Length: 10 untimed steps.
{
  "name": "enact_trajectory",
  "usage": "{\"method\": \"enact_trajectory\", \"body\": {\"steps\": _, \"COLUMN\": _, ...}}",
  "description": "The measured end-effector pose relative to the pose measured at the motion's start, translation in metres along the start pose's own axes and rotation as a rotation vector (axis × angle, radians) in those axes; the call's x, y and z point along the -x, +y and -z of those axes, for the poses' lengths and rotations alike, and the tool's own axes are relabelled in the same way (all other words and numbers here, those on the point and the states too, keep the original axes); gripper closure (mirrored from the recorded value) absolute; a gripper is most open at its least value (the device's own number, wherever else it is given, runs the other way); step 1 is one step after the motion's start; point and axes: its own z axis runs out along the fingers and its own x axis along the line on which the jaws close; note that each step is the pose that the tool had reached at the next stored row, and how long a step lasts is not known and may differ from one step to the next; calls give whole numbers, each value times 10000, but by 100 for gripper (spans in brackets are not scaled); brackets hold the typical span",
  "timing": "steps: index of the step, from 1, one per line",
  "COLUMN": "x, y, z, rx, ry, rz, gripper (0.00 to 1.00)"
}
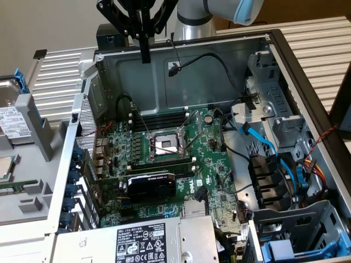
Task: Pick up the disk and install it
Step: 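Reach for the disk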
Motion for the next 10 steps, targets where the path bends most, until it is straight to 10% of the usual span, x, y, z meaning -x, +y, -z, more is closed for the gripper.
{"method": "enact_trajectory", "body": {"steps": 10, "x": -398, "y": 13, "z": 8, "rx": -6, "ry": -3, "rz": 2, "gripper": 89}}
